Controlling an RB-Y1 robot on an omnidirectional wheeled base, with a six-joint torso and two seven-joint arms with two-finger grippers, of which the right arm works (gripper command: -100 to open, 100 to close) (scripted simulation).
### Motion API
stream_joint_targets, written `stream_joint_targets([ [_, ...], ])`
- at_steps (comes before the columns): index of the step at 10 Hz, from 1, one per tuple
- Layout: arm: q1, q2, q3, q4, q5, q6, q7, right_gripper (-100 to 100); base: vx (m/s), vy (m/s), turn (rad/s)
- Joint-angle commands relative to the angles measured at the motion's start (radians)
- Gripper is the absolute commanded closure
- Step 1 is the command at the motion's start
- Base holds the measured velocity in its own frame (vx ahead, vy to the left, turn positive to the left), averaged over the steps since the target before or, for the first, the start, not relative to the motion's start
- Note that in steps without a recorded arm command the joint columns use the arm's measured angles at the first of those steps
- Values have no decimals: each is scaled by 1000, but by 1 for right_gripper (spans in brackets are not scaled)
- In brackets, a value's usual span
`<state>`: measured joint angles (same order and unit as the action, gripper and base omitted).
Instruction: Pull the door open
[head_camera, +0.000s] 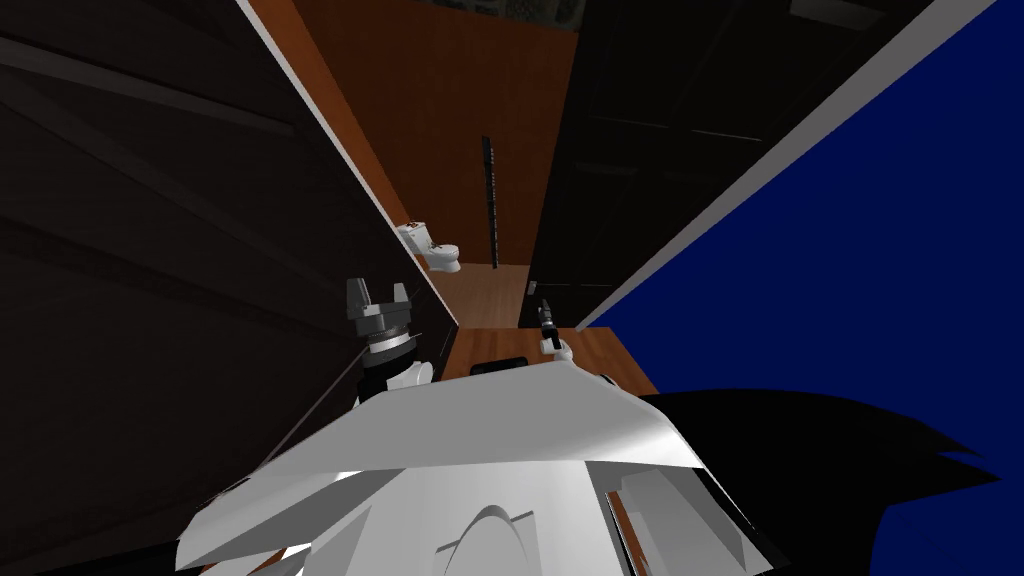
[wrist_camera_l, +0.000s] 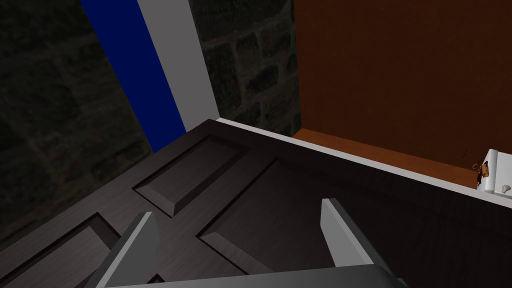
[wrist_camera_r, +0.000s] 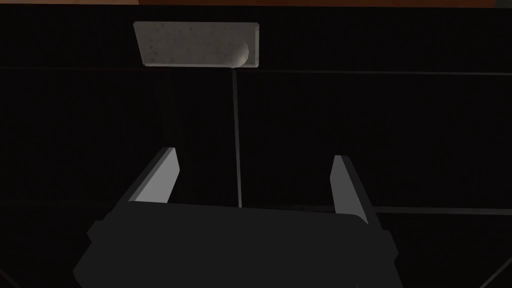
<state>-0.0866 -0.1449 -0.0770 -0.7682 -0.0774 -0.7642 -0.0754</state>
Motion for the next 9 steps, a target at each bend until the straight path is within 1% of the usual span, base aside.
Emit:
stream_joint_targets([
  [1, -14, 0, -2, 38, -2, -13, 0, -100, 64, 5, 19],
  [2, -20, 0, -4, 54, -3, -18, 0, -100, 71, 3, 14],
  [3, -30, -1, -6, 83, -4, -25, -1, -100, 104, 0, 24],
  [4, -34, -1, -7, 95, -5, -28, -1, -100, 88, -16, 17],
  [6, -50, -2, -10, 138, -7, -39, -2, -100, 94, -11, 24],
  [8, -61, -3, -12, 167, -9, -46, -2, -100, 85, 5, 15],
  [9, -52, -2, -10, 146, -8, -39, -2, -100, 34, 6, 3],
])
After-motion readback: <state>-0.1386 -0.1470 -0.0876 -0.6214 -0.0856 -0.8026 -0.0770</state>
